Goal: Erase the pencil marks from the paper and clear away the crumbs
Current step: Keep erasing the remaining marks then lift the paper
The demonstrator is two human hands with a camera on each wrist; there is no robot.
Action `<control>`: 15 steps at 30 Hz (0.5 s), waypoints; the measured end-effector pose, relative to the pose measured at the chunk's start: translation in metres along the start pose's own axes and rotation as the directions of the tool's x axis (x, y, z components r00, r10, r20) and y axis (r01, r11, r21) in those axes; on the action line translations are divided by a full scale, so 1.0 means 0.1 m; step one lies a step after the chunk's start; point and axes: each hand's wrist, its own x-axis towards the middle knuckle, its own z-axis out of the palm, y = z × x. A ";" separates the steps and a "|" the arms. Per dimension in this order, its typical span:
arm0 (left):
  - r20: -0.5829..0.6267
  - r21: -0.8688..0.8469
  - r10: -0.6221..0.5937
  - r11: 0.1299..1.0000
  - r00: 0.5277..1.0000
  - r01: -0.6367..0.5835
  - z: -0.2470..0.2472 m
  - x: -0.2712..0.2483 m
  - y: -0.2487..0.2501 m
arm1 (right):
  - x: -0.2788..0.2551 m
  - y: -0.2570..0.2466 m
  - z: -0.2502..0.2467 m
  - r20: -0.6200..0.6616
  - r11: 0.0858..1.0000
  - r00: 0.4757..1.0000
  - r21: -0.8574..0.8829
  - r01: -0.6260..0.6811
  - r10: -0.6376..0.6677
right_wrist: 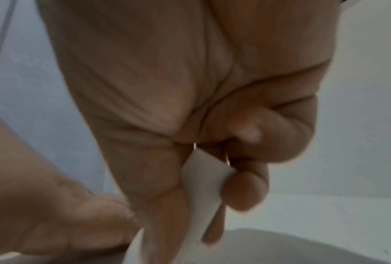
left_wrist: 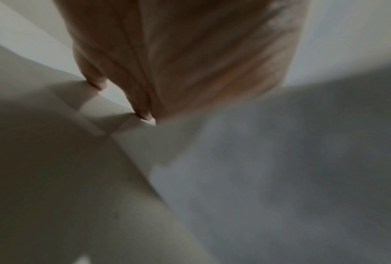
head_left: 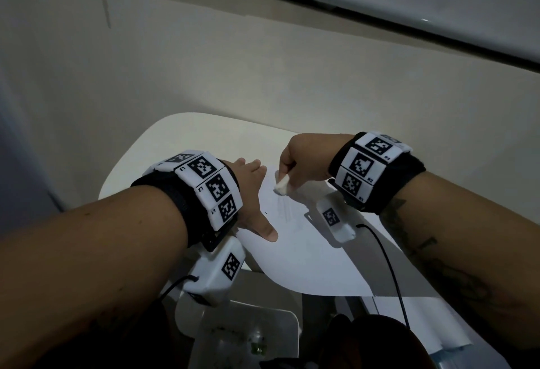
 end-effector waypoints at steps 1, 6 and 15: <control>0.003 -0.003 -0.001 1.000 1.000 0.001 -0.01 -0.01 0.00 | 0.02 0.01 0.00 -0.042 1.000 0.999 0.015 -0.004 0.005; -0.004 -0.009 0.001 1.000 1.000 -0.001 -0.02 -0.05 0.03 | 0.09 -0.04 0.10 -0.163 0.996 0.987 0.090 0.014 0.001; -0.004 -0.001 -0.005 1.000 1.000 0.005 0.00 -0.03 0.00 | 0.04 0.00 0.08 -0.125 0.997 0.992 0.070 0.018 -0.009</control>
